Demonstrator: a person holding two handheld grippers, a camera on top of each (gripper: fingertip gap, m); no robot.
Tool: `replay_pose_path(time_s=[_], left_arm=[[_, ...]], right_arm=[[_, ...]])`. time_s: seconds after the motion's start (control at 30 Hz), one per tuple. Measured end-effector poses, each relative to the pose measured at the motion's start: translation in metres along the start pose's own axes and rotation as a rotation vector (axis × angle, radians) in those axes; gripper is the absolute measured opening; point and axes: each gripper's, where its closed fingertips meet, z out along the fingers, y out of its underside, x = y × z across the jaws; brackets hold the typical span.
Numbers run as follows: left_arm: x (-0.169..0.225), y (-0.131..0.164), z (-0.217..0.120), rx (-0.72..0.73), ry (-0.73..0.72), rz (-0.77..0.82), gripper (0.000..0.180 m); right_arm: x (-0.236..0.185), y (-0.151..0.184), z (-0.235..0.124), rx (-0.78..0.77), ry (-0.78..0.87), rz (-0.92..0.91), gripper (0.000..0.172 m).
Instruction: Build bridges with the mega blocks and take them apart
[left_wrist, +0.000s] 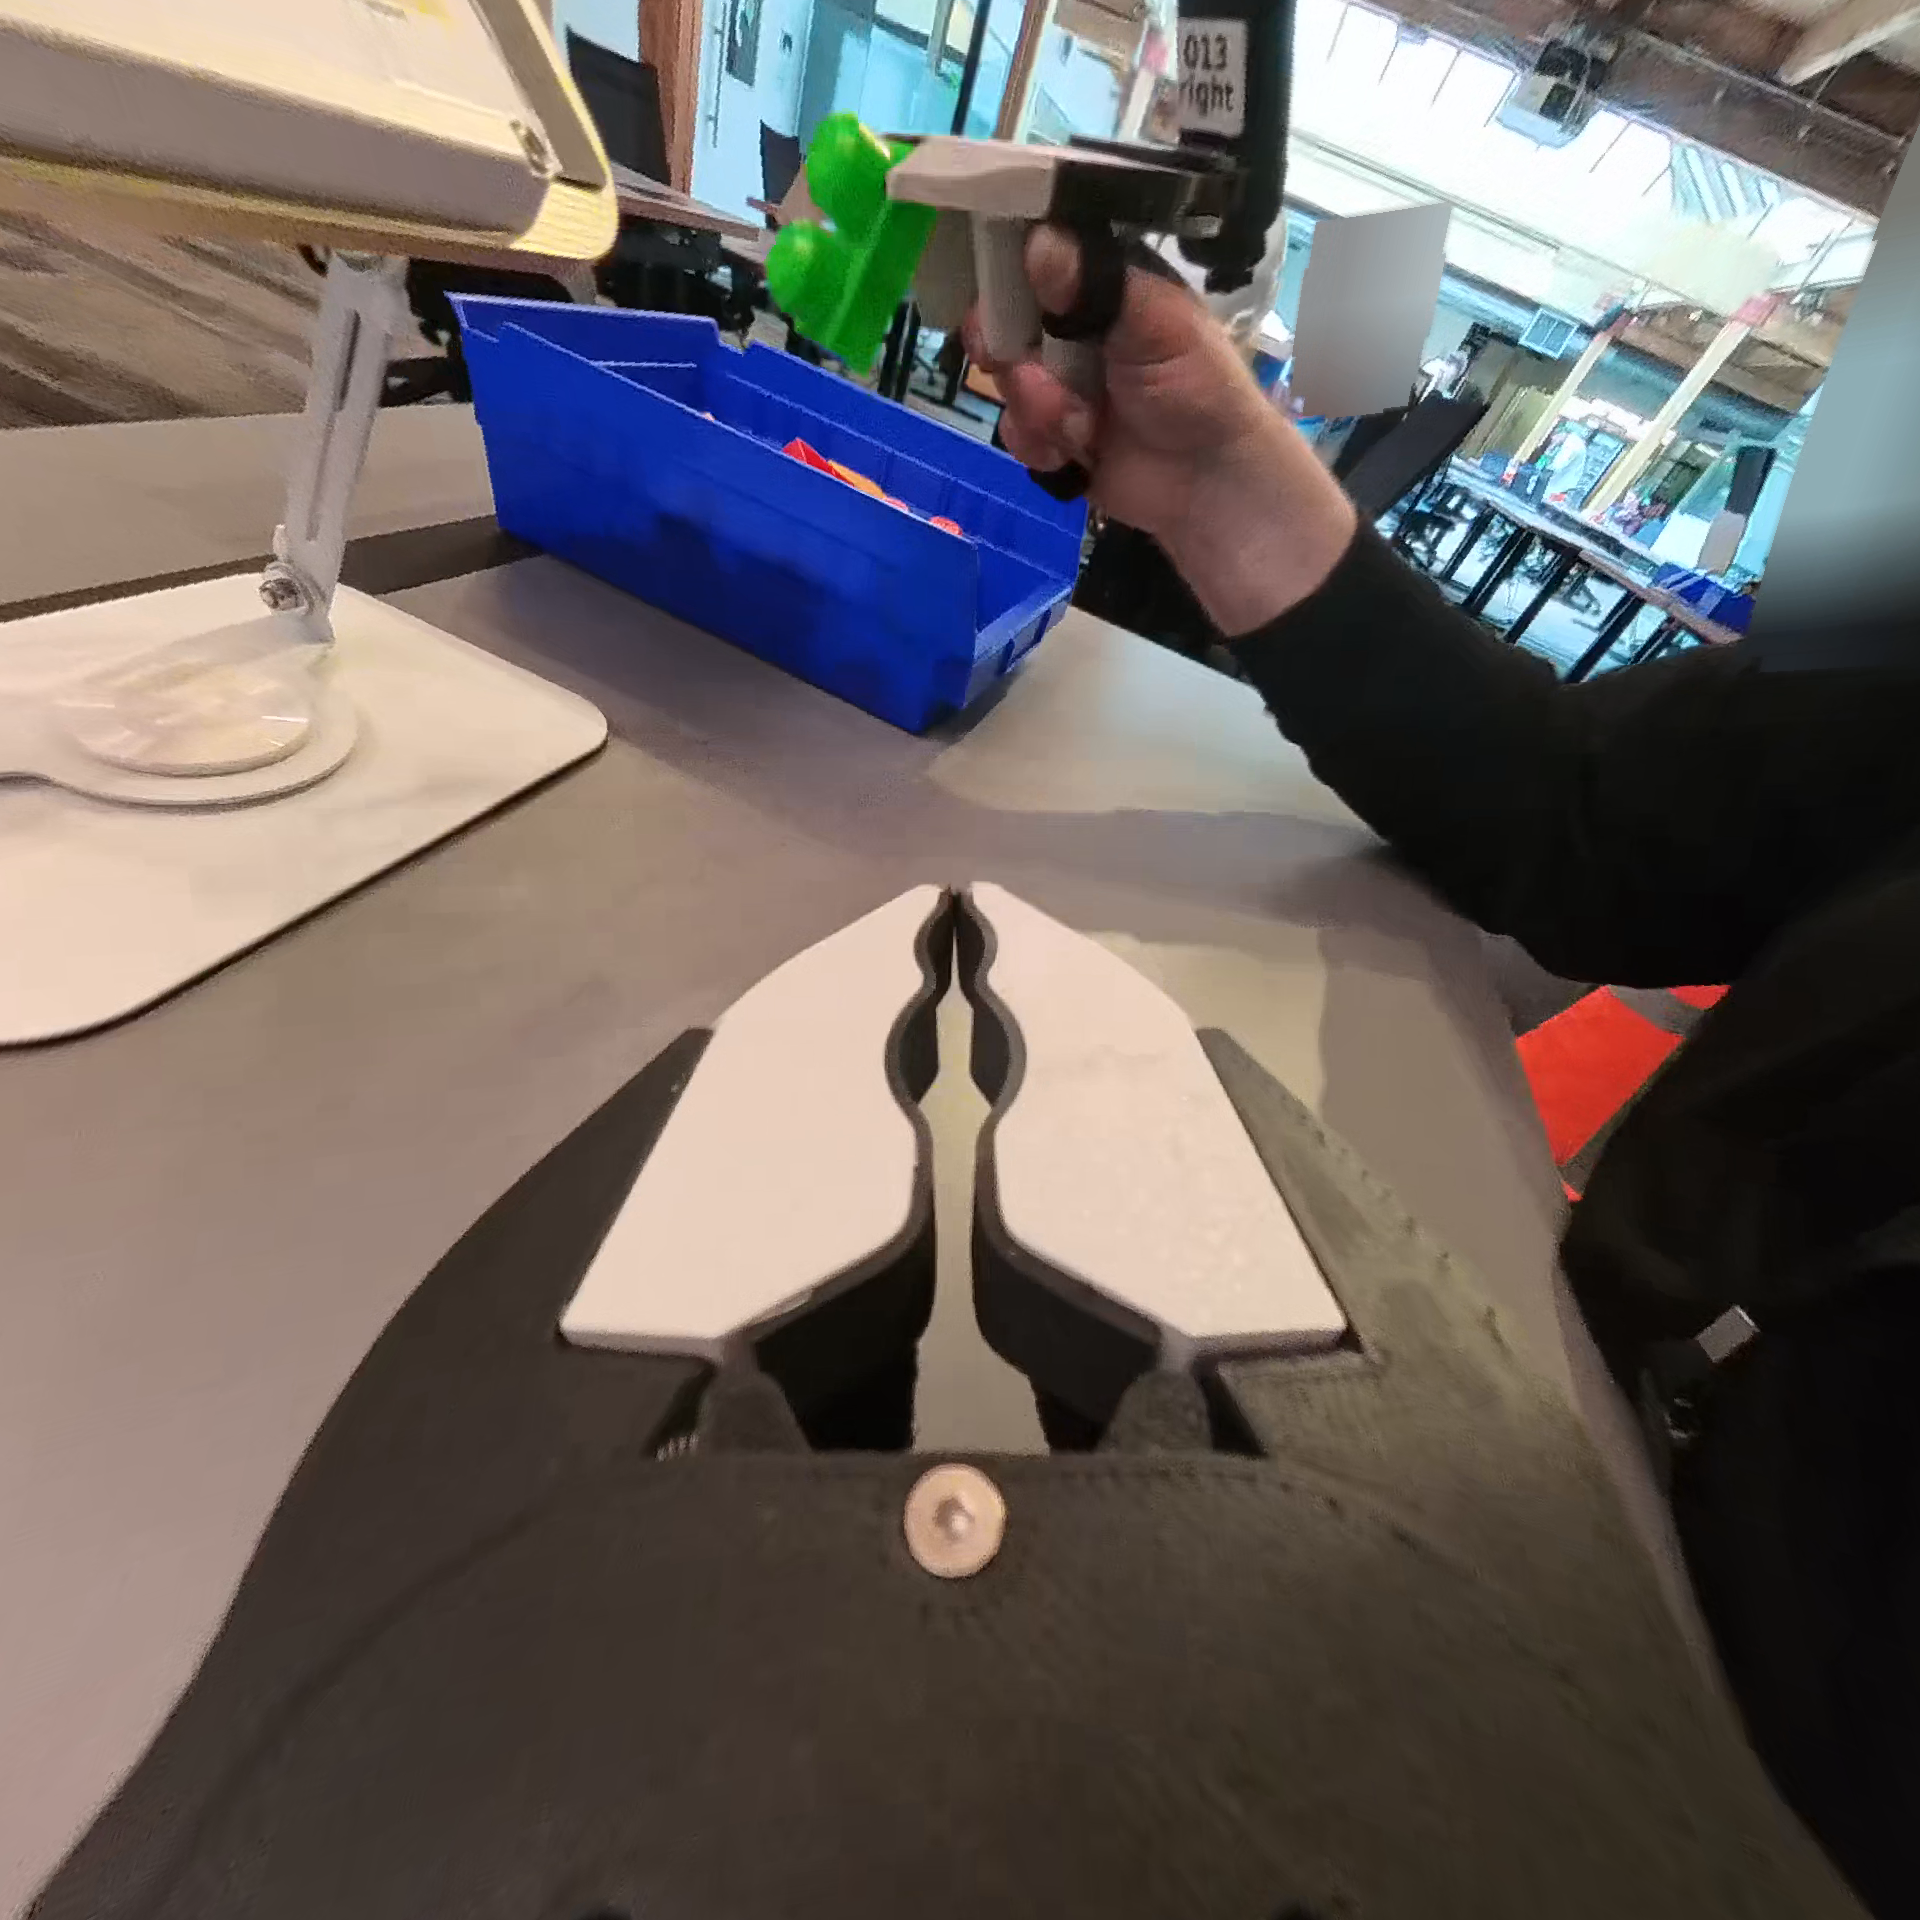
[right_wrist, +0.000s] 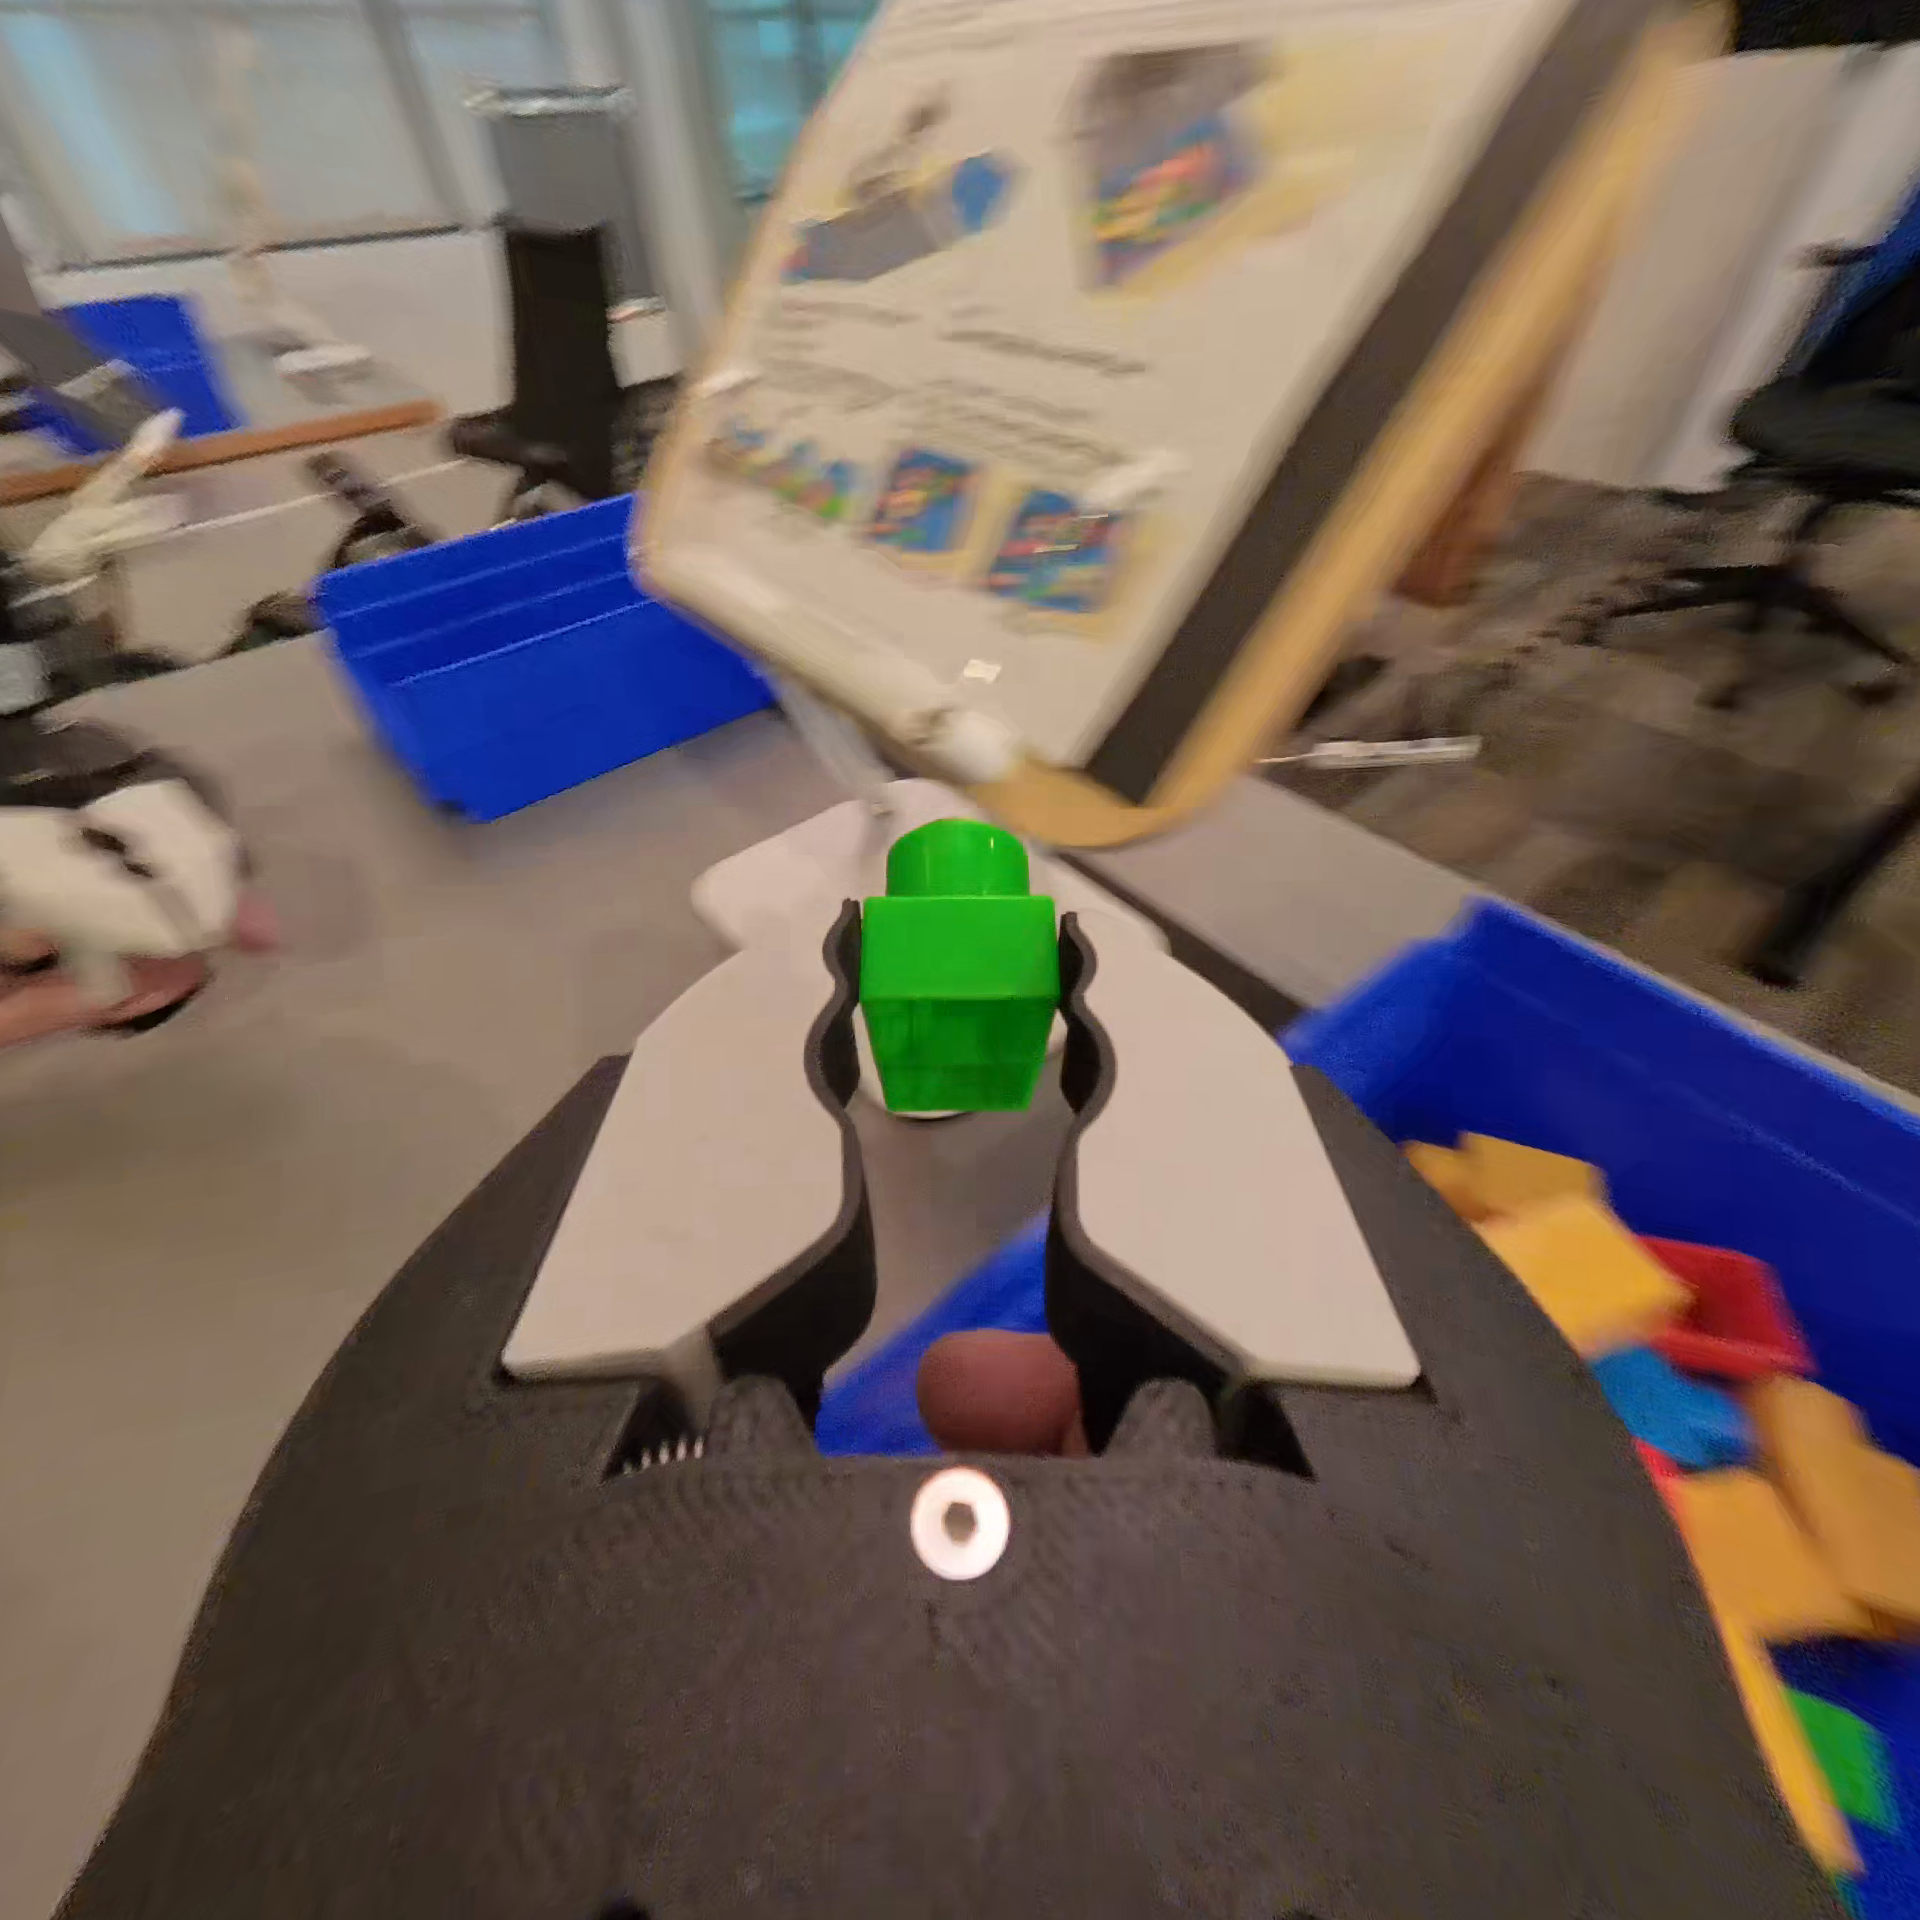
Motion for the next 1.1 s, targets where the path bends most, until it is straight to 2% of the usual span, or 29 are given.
replay_pose_path(time_s=[0.1, 0.27, 0.3, 0.33, 0.37, 0.43, 0.83, 0.9, 0.97, 1.1], left_arm=[[-0.007, 0.003, -0.001, -0.012, -0.038, 0.005, 0.0], [-0.012, 0.009, 0.002, -0.031, -0.062, 0.002, 0.0], [-0.013, 0.01, 0.002, -0.035, -0.064, 0.002, 0.0], [-0.014, 0.012, 0.002, -0.039, -0.064, 0.001, 0.0], [-0.015, 0.012, 0.002, -0.038, -0.065, 0.0, 0.0], [-0.015, 0.013, 0.002, -0.036, -0.062, -0.002, 0.0], [-0.021, 0.005, -0.016, 0.002, -0.118, 0.011, 0.0], [-0.03, -0.006, -0.033, 0.008, -0.196, 0.058, 0.01], [-0.047, -0.021, -0.065, 0.009, -0.324, 0.106, 0.026], [-0.091, -0.055, -0.165, 0.075, -0.654, 0.156, 0.042]], right_arm=[[0.065, 0.008, -0.015, -0.013, 0.145, 0.067, 0.036], [0.12, 0.037, -0.01, -0.139, 0.299, 0.089, 0.036], [0.127, 0.044, -0.007, -0.16, 0.314, 0.108, 0.044], [0.133, 0.053, -0.003, -0.198, 0.323, 0.135, 0.06], [0.136, 0.062, 0.0, -0.236, 0.322, 0.159, 0.07], [0.137, 0.066, 0.003, -0.244, 0.314, 0.172, 0.075], [0.103, 0.016, -0.033, -0.161, 0.374, 0.004, 0.074], [0.096, 0.015, -0.046, -0.17, 0.398, -0.028, 0.076], [0.095, 0.015, -0.065, -0.191, 0.459, -0.081, 0.08], [0.1, 0.026, -0.111, -0.251, 0.591, -0.131, 0.083]])
